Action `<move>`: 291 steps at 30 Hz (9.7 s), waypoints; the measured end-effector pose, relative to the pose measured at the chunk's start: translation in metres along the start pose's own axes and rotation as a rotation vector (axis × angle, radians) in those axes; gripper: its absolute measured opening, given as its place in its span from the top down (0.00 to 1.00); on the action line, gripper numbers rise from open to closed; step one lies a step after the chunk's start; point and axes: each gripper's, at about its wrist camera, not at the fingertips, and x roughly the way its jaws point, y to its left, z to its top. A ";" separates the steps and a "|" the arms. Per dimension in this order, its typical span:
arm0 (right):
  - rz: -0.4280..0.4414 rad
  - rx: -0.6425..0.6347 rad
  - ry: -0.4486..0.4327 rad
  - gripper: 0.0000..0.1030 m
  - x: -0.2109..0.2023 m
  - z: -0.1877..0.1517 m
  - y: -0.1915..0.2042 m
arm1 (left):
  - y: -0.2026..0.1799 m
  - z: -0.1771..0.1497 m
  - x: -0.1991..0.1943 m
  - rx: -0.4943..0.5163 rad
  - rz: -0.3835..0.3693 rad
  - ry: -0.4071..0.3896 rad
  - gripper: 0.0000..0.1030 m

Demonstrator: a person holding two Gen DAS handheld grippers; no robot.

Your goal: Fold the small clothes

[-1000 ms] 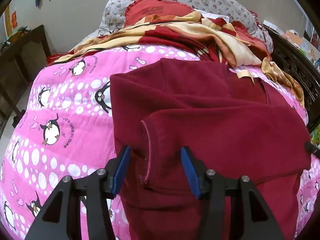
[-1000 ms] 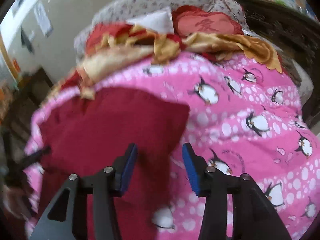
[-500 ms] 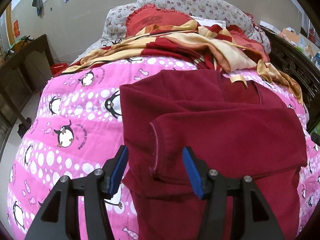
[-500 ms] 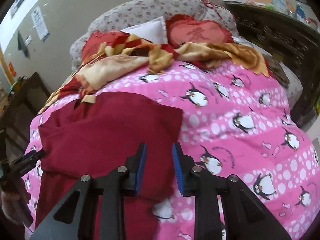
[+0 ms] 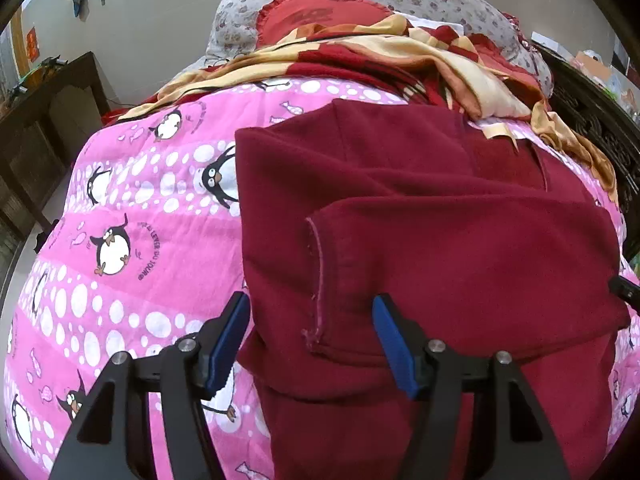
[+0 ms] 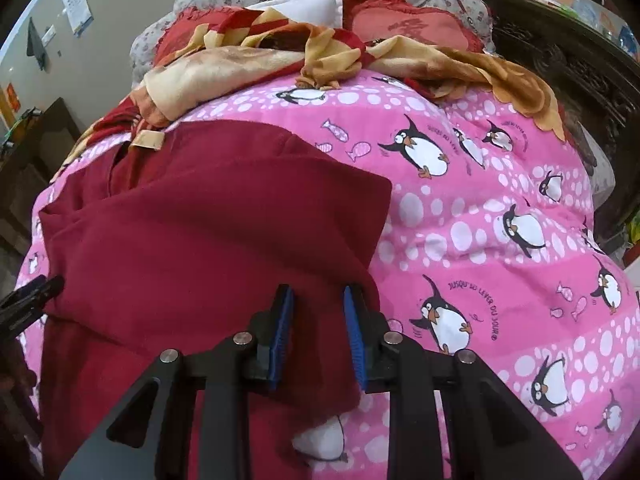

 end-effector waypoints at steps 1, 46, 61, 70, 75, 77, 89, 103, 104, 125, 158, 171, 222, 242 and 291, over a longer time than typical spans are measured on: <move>0.002 0.003 -0.006 0.65 -0.005 -0.001 -0.001 | 0.000 0.000 0.000 0.000 0.000 0.000 0.34; 0.083 0.069 -0.047 0.56 -0.086 -0.072 -0.004 | -0.006 -0.072 -0.064 -0.005 -0.019 0.013 0.33; 0.134 0.045 0.041 0.48 -0.076 -0.106 0.002 | -0.005 -0.091 -0.078 0.008 -0.019 0.017 0.33; 0.120 0.035 0.078 0.47 -0.081 -0.126 -0.021 | 0.018 -0.108 -0.086 -0.015 -0.037 0.038 0.33; 0.236 0.113 0.106 0.47 -0.071 -0.135 -0.026 | 0.030 -0.119 -0.088 -0.050 -0.054 0.070 0.33; 0.268 0.118 0.123 0.47 -0.062 -0.139 -0.020 | 0.033 -0.123 -0.089 -0.047 -0.042 0.075 0.33; 0.286 0.131 0.079 0.54 -0.060 -0.143 -0.010 | 0.044 -0.139 -0.090 -0.057 -0.034 0.107 0.33; 0.238 0.045 -0.012 0.84 -0.089 -0.145 -0.014 | 0.052 -0.151 -0.094 -0.064 -0.028 0.128 0.33; 0.234 0.048 -0.004 0.84 -0.088 -0.145 -0.017 | 0.052 -0.151 -0.093 -0.065 -0.027 0.131 0.33; 0.081 -0.187 0.135 0.63 -0.168 -0.162 -0.072 | 0.064 -0.174 -0.112 -0.044 -0.042 0.159 0.33; 0.527 -0.032 0.215 0.49 -0.120 -0.241 -0.008 | 0.067 -0.227 -0.140 0.016 -0.143 0.258 0.22; 0.484 -0.148 0.159 0.78 -0.130 -0.234 0.002 | 0.057 -0.226 -0.135 0.038 -0.120 0.296 0.25; 0.714 -0.040 -0.153 0.80 -0.187 -0.149 -0.012 | 0.068 -0.126 -0.195 -0.151 -0.303 -0.005 0.92; 0.641 0.049 -0.289 0.80 -0.182 -0.108 -0.024 | 0.063 -0.077 -0.192 -0.166 -0.263 -0.117 0.92; 0.507 0.046 -0.273 0.80 -0.141 -0.041 -0.014 | 0.042 -0.013 -0.147 -0.123 -0.187 -0.149 0.92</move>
